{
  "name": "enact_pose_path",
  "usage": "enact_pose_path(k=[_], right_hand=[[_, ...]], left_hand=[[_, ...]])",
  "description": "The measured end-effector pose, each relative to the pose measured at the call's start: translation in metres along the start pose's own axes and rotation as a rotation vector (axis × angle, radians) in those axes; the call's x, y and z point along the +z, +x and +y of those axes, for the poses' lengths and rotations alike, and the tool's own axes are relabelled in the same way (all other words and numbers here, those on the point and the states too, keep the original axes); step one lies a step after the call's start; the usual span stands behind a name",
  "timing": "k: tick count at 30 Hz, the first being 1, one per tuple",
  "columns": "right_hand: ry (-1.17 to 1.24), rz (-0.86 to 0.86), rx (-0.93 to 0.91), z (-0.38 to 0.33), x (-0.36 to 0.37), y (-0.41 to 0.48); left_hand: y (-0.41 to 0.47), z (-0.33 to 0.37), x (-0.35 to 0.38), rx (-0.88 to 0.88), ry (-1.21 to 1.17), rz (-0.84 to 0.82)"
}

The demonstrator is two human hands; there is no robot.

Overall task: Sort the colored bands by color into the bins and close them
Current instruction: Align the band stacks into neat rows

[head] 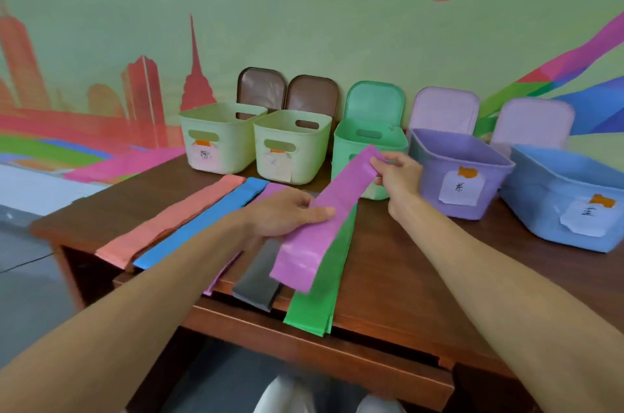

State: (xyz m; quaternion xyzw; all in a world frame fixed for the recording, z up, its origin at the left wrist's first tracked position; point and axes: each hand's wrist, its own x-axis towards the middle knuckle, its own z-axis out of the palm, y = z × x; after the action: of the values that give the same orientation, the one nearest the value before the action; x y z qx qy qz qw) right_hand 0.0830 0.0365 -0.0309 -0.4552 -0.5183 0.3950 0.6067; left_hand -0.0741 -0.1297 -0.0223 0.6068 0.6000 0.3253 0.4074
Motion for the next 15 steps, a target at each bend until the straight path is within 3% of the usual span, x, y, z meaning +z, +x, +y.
enact_pose_path(k=[5, 11, 15], right_hand=[[-0.186, -0.143, -0.055, 0.000, 0.054, -0.005], [-0.228, -0.330, -0.094, 0.012, 0.113, -0.013], [-0.396, -0.414, -0.200, 0.024, 0.136, -0.012]], left_hand=[[-0.028, -0.034, -0.050, -0.103, -0.067, 0.007], [-0.042, -0.073, -0.086, -0.200, -0.021, 0.240], [-0.044, -0.091, -0.096, -0.242, -0.073, 0.322]])
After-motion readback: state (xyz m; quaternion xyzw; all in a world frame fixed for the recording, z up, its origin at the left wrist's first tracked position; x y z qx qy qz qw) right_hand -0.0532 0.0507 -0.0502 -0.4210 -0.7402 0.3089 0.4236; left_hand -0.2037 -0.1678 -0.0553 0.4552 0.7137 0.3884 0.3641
